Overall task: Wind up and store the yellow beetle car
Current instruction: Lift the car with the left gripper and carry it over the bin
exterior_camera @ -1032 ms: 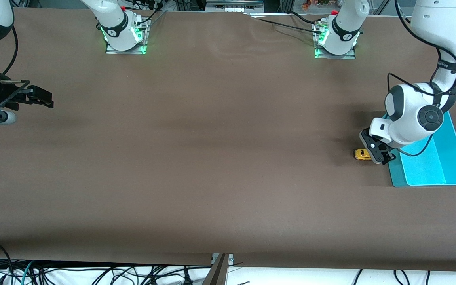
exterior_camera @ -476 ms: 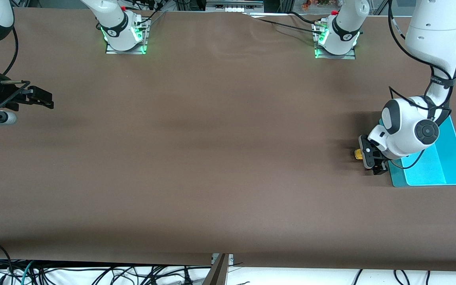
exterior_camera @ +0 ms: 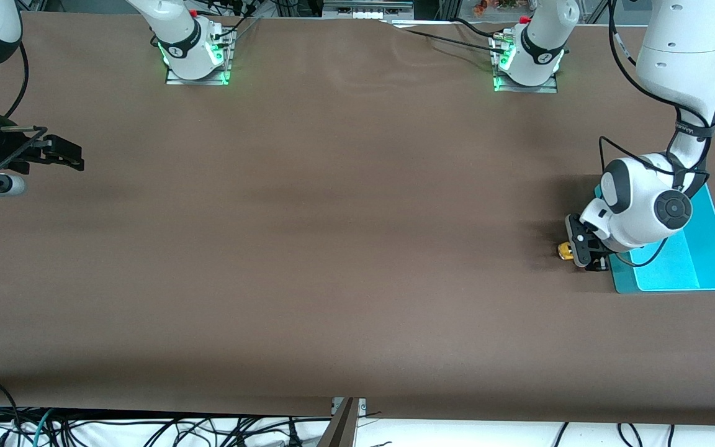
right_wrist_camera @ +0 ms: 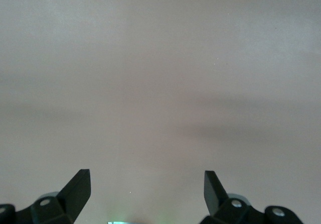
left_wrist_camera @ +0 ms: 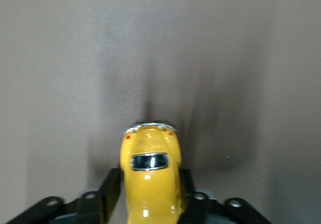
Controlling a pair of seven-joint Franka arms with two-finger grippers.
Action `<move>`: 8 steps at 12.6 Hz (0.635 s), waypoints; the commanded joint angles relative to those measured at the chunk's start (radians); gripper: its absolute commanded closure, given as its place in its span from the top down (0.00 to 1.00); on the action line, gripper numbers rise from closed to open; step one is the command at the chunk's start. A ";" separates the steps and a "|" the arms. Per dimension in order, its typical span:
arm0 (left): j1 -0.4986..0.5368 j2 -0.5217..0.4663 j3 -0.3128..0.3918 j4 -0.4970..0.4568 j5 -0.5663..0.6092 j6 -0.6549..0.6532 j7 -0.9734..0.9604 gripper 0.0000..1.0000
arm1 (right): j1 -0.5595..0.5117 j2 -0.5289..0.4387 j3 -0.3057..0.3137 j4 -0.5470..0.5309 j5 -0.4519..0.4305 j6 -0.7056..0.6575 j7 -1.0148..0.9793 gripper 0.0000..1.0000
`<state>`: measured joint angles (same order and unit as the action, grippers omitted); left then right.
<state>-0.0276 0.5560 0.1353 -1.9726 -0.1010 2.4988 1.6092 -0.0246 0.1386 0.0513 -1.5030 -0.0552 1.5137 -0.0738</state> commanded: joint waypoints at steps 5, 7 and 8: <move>-0.049 -0.186 0.012 -0.006 -0.039 -0.099 -0.030 0.00 | -0.008 0.007 0.005 0.020 -0.006 -0.004 0.016 1.00; -0.051 -0.281 0.012 -0.009 -0.028 -0.193 -0.098 0.00 | -0.008 0.007 0.005 0.020 -0.003 -0.001 0.016 1.00; -0.051 -0.327 0.012 -0.031 -0.017 -0.213 -0.098 0.00 | -0.008 0.007 0.005 0.020 -0.003 -0.001 0.016 1.00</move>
<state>-0.0686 0.3345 0.1364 -1.9557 -0.1099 2.3396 1.5281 -0.0261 0.1388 0.0508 -1.5026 -0.0552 1.5148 -0.0732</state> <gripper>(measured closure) 0.546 0.000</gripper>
